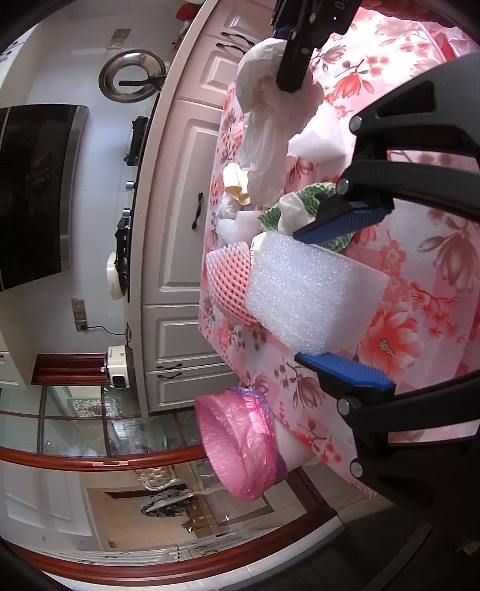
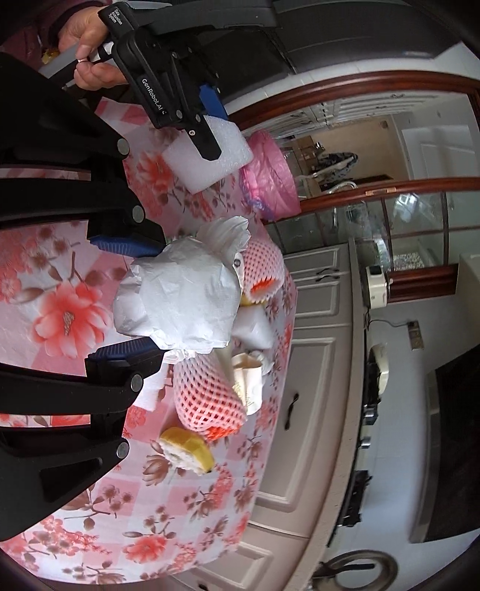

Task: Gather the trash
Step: 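Carry the foam sheet and tissue ball with both tools over the pink bin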

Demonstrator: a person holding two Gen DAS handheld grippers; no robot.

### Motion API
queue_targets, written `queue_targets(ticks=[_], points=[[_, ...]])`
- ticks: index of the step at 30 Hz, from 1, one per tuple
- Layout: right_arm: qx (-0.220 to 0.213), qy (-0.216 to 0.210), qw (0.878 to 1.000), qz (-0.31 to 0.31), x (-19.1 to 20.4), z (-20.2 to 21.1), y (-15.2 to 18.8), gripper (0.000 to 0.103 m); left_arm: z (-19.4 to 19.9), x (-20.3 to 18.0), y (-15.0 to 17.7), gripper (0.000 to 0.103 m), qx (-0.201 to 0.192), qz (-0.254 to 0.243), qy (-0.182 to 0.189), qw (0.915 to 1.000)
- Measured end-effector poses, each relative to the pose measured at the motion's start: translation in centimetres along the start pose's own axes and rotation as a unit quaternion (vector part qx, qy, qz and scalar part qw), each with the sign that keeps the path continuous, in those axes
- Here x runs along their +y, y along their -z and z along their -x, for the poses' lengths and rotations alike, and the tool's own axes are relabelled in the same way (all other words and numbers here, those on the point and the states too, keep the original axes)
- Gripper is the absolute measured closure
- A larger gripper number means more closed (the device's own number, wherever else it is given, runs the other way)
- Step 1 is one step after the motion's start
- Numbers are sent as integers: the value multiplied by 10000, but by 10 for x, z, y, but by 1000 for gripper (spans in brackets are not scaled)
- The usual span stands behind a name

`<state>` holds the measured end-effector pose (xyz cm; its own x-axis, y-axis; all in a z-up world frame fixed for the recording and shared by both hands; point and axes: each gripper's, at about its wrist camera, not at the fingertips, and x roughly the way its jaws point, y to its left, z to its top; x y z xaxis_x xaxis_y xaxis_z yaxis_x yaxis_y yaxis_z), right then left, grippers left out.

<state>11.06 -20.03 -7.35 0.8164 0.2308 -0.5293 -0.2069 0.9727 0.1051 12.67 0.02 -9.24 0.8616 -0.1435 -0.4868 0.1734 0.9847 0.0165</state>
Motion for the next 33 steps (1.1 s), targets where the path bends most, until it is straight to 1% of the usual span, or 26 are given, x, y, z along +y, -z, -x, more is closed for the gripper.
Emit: queue_targets(ticks=[6,11,17,22,25,28,33], points=[[-21,36,10000,15,8,10,0,64,15,9,4,45,-41,31,-19,10000],[-17,14,10000,91,14,5,-4,64,17,18,6,45,-22,105,-61,9999],[90,-78,9998,178,23,-17,-7,64,12,27,2,45,12,245,-124,9996],[255,-266,9991,205,30,-49,-15,64,3,40,-6,45,68,400,-260,9988],[335,-478,9980,234,39,-71,-27,64,-6,50,-12,45,120,502,-329,9981],[345,-638,9964,446,54,-91,-44,64,-18,65,-21,45,138,622,-467,9969],[273,-960,9929,639,81,-129,-87,64,-34,103,-44,45,5,805,-753,9939]])
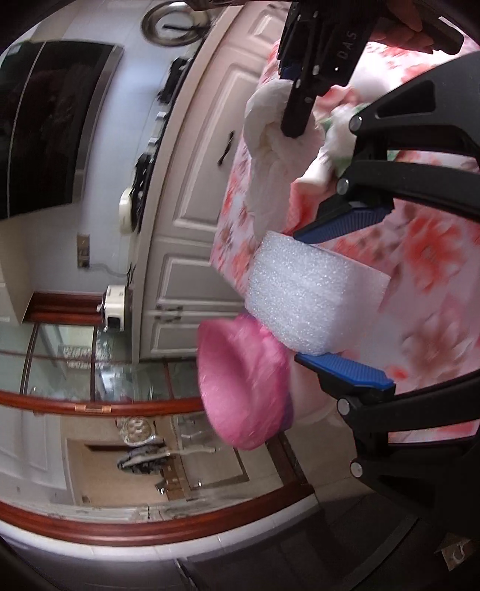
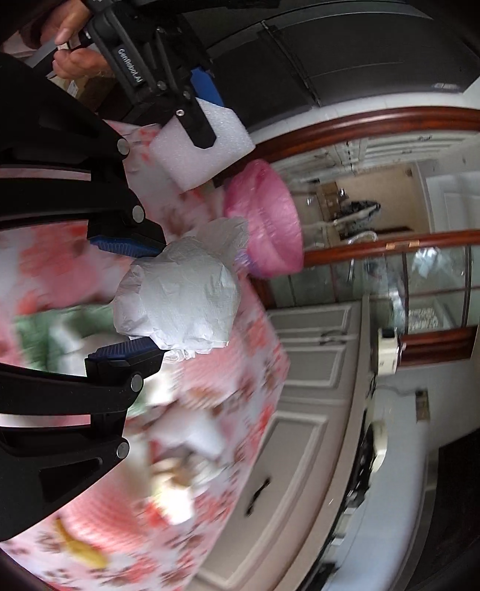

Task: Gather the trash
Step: 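Carry the foam sheet and tissue ball with both tools over the pink bin, then open both tools to drop the foam sheet and tissue into the bin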

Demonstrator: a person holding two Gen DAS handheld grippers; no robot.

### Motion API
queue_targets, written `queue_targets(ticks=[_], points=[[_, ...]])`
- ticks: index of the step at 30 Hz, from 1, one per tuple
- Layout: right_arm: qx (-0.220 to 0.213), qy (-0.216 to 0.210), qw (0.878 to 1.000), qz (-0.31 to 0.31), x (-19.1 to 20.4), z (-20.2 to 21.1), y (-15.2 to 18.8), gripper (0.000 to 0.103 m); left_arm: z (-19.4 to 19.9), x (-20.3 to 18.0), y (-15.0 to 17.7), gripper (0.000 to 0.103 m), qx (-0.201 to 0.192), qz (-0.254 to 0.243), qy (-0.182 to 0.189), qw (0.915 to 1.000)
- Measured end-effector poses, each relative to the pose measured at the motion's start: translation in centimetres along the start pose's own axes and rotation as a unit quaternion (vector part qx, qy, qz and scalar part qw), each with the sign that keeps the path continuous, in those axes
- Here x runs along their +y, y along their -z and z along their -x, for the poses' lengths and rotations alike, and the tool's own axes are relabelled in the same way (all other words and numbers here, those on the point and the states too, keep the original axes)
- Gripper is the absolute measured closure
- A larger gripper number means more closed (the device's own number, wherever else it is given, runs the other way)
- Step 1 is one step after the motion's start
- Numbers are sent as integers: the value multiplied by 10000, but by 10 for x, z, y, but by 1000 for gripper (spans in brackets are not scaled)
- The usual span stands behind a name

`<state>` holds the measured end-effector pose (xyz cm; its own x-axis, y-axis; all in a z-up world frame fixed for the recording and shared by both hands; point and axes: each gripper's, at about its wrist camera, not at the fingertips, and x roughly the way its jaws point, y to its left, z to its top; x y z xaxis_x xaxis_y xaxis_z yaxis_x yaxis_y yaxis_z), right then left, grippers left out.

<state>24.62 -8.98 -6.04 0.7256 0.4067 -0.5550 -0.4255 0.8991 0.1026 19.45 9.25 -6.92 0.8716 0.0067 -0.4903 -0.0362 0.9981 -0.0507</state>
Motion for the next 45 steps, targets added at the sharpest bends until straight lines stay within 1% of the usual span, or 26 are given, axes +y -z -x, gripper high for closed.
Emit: queue_targets(ticks=[5,7,11,14,17,20,24,27,28,29,30,32,33,37,41,43,45], points=[[-56,-304,9994,180,18,-43,-47,64,-23,38,-32,45,-170,78,-260,9995],[-73,-442,9987,241,27,-62,-69,64,-37,58,-47,45,-153,121,-436,9989],[-104,-614,9973,385,41,-98,-106,64,-66,92,-74,45,-139,168,-634,9978],[-84,-740,9964,399,48,-128,-130,64,-97,118,-96,45,-37,206,-562,9982],[-33,-826,9961,315,52,-156,-151,64,-120,141,-111,45,-11,415,-449,9981],[-11,-862,9957,337,58,-180,-165,64,-144,161,-121,45,35,635,-498,9967],[116,-888,9955,296,64,-216,-175,64,-175,179,-123,44,141,783,-490,9956],[215,-874,9957,206,64,-241,-178,61,-194,185,-121,44,226,845,-484,9950],[228,-880,9957,200,66,-246,-178,60,-199,187,-119,41,256,873,-516,9945],[260,-921,9952,189,67,-254,-178,59,-204,191,-116,35,284,941,-577,9935],[286,-946,9949,193,68,-260,-178,59,-206,194,-115,32,286,1003,-613,9927],[316,-943,9948,234,70,-268,-177,53,-210,200,-111,28,277,1092,-650,9915],[308,-947,9947,241,71,-269,-175,48,-211,200,-111,27,273,1093,-648,9915],[184,-925,9952,277,71,-264,-174,47,-208,204,-110,26,231,1043,-747,9915],[98,-911,9955,239,67,-242,-172,47,-184,202,-110,22,81,1089,-893,9900],[4,-830,9962,249,65,-221,-168,47,-167,193,-108,20,-1,946,-1000,9905],[-21,-770,9968,192,59,-202,-163,47,-142,173,-106,13,-176,585,-1220,9907]])
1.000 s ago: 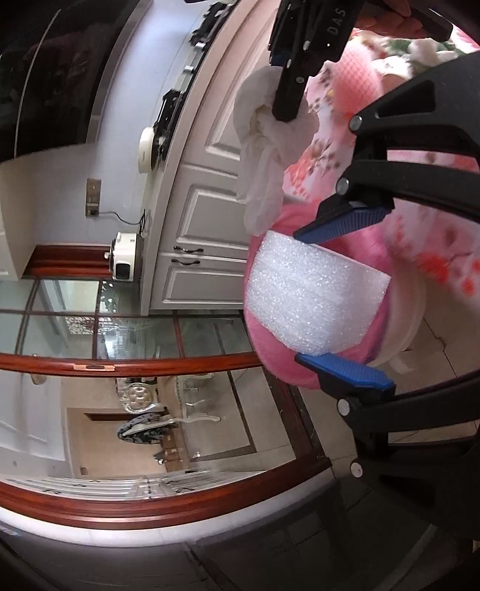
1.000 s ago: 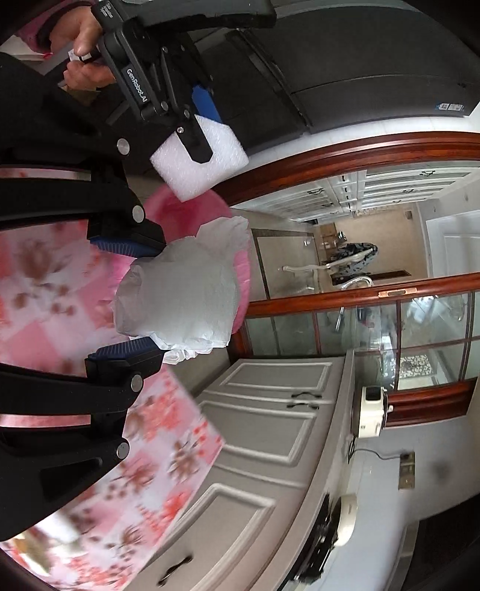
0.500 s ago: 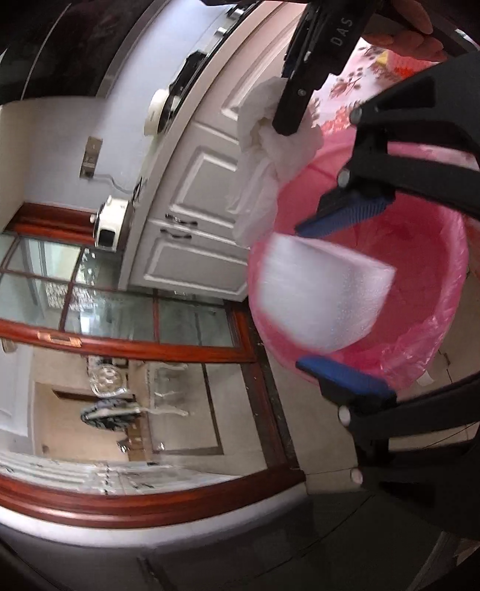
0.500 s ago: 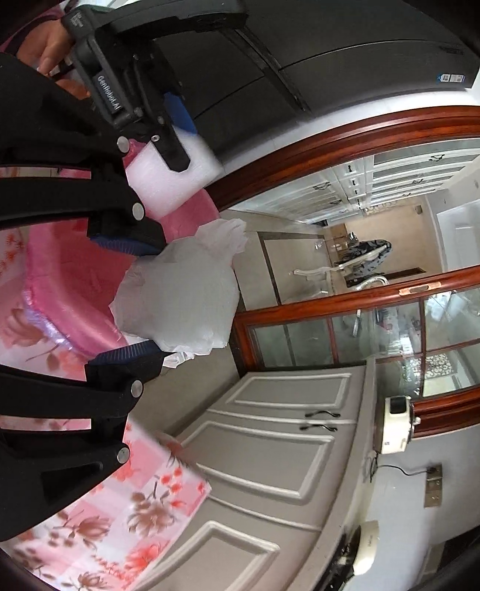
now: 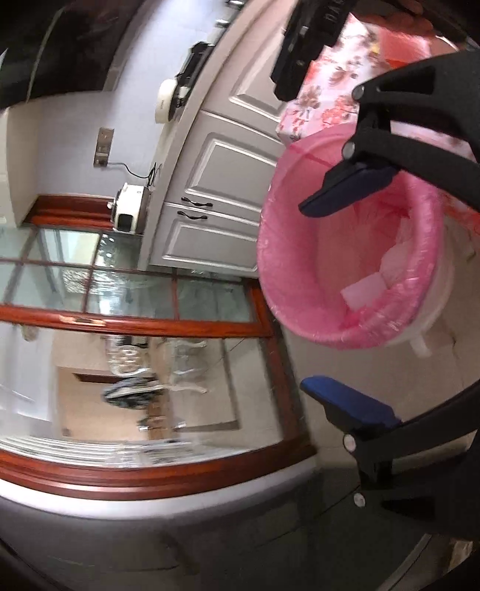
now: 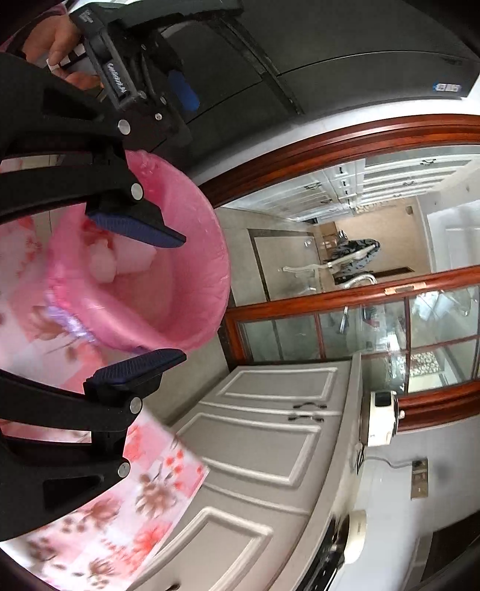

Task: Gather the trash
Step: 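Open both tools to drop the foam sheet and tissue into the bin, then grasp the white tissue with the left tool while the right tool grasps a white foam sheet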

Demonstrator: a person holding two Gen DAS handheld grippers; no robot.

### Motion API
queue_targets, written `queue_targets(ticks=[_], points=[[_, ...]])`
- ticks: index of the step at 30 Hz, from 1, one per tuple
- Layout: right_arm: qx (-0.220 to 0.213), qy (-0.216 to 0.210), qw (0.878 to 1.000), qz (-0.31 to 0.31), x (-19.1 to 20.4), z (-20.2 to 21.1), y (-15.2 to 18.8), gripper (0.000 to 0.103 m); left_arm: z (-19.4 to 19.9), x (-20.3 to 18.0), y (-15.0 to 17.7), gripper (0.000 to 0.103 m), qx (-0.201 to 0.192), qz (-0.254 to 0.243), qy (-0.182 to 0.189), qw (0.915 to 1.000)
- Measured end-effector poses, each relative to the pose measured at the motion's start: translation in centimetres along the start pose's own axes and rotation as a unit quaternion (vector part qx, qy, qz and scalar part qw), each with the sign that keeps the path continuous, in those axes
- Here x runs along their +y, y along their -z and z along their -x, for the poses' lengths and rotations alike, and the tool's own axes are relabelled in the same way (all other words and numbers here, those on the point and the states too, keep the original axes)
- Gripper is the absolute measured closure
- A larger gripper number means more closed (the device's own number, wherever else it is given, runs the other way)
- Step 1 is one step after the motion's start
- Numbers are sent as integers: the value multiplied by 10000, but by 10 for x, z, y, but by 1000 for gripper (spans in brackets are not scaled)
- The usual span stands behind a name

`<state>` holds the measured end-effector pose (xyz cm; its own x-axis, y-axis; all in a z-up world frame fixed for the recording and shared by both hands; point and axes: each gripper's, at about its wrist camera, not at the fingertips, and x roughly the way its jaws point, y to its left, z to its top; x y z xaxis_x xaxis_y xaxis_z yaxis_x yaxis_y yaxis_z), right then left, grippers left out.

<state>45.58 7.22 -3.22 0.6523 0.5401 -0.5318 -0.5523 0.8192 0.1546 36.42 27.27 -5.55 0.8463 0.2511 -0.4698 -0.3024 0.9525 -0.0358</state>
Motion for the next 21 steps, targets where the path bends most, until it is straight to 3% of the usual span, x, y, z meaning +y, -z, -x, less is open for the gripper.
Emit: queue_targets(ticks=[2,9,17,21], points=[[-55,99,9999,-63,-1,26,10,45,29,-14,6,5,-207,-225,-117,9995],[-242,382,9989,-74,-6,115,50,33,108,-50,39,5,-321,-332,207,9987],[-325,788,9955,-404,-37,214,112,28,161,-91,82,5,10,-202,953,9952],[-435,1071,9914,-606,-55,258,149,28,176,-124,110,5,357,-11,1588,9867]])
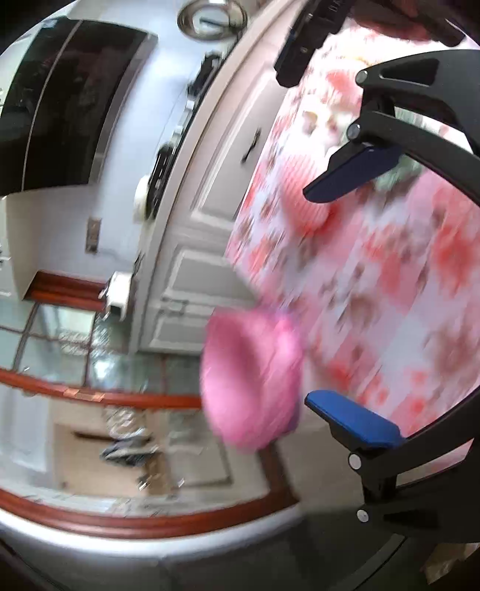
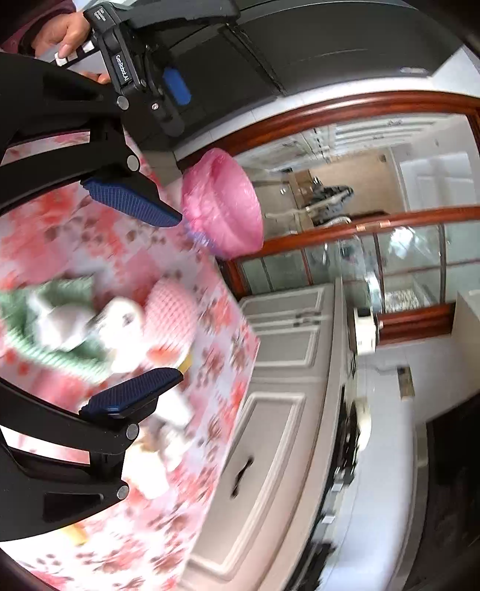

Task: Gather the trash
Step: 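Grasp the white tissue with the left tool while the right tool grasps a white foam sheet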

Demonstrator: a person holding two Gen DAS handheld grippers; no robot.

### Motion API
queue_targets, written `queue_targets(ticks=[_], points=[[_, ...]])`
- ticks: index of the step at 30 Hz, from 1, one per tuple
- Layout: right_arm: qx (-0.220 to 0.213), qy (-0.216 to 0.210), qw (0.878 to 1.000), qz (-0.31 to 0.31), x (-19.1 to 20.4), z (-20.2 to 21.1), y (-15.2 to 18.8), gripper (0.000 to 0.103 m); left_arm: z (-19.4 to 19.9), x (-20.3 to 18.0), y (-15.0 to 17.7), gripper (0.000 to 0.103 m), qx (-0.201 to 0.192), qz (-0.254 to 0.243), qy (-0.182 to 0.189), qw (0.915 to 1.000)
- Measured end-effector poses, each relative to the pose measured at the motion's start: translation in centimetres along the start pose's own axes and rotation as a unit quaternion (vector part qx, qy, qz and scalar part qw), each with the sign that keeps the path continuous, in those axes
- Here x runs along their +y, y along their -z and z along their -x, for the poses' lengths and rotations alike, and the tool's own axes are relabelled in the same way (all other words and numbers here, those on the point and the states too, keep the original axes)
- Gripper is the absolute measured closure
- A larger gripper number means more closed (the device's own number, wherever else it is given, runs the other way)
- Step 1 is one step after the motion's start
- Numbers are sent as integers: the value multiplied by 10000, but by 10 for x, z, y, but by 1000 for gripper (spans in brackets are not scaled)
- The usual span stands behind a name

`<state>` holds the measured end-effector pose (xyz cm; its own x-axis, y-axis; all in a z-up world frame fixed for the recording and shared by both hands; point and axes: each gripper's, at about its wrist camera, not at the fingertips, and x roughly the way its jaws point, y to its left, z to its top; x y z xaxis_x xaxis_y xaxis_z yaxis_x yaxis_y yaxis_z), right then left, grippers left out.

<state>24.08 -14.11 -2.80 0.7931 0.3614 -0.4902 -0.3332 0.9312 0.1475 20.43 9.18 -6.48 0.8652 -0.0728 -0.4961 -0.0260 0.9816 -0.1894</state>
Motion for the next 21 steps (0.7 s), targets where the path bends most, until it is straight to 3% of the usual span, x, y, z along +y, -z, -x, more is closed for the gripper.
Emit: queue_targets(ticks=[4,11,21], points=[[14,293,9991,-296,-32,30,32,23,-4,-30,23,5,257,158,392,9988],[174,754,9951,-608,-69,62,86,23,-5,-84,58,5,299,-616,200,9974],[648,1061,9885,-858,-84,46,130,23,-29,-103,75,5,512,-794,295,9951]])
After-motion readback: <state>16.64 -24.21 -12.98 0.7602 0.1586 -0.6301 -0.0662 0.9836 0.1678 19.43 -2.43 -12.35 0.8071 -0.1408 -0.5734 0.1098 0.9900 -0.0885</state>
